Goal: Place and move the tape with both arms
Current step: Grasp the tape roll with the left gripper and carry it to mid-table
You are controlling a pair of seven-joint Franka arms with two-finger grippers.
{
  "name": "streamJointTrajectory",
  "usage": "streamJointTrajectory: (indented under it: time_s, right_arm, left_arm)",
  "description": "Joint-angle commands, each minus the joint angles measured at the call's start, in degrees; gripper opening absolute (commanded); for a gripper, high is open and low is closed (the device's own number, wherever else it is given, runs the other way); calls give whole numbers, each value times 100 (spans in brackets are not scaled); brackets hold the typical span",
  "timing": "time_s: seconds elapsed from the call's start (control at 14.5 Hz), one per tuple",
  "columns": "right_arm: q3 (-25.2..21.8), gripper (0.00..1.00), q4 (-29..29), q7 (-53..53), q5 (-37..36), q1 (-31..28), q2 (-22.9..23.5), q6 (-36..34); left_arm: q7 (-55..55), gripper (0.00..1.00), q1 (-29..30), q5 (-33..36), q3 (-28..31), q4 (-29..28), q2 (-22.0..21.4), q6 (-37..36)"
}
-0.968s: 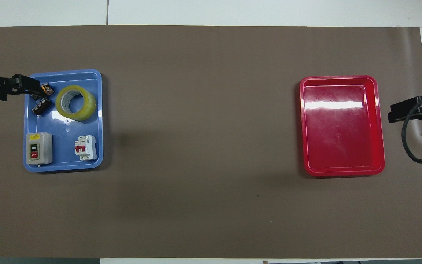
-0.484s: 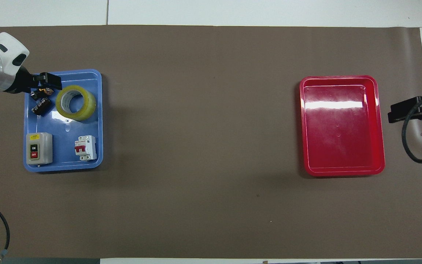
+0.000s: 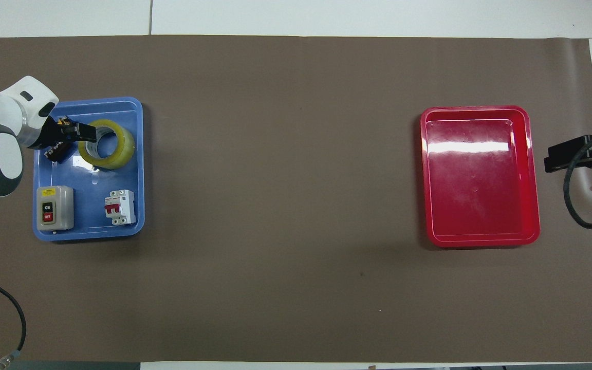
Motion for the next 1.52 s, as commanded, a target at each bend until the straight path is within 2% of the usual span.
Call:
streamJointTrajectory:
  time_s: [0.0, 0.07, 0.14, 0.21, 0.28, 0.35, 0.62, 0.9, 1.04, 1.11, 1.45]
  right_arm:
    - [23, 100, 16, -164, 53, -74, -16, -68]
    - [23, 100, 16, -164, 53, -74, -16, -68]
    - [23, 100, 16, -164, 53, -74, -16, -68]
    - [23, 100, 16, -164, 53, -74, -16, -68]
    - [23, 100, 16, -164, 53, -74, -16, -68]
    - [23, 100, 16, -164, 53, -74, -16, -68]
    - [23, 100, 16, -164, 53, -74, -16, -68]
    - [23, 100, 16, -164, 53, -65, -16, -68]
    - [23, 100, 16, -164, 53, -65, -16, -68]
    - [23, 100, 16, -164, 53, -65, -16, -68]
    - [23, 100, 16, -164, 53, -65, -16, -68]
  left_arm:
    - [-65, 100, -52, 139, -13, -222, 48, 380]
    - [-66, 100, -61, 139, -13, -257, 57, 398]
    - [-66, 93, -61, 139, -13, -283, 83, 416]
    - [-83, 46, -61, 139, -13, -318, 83, 451]
    - [-214, 16, -61, 139, -13, -354, 74, 451]
    - [-415, 0, -70, 139, -13, -415, 57, 451]
    - [-522, 0, -87, 139, -13, -363, -101, 110]
    - [-601, 0, -201, 121, -13, 268, -382, -1092]
    - [-1204, 0, -516, 121, -12, 690, -435, -1761]
    - [-1565, 0, -762, 121, -4, 762, -444, -1825]
    - [-3402, 0, -2107, 148, 5, 569, -462, -1360]
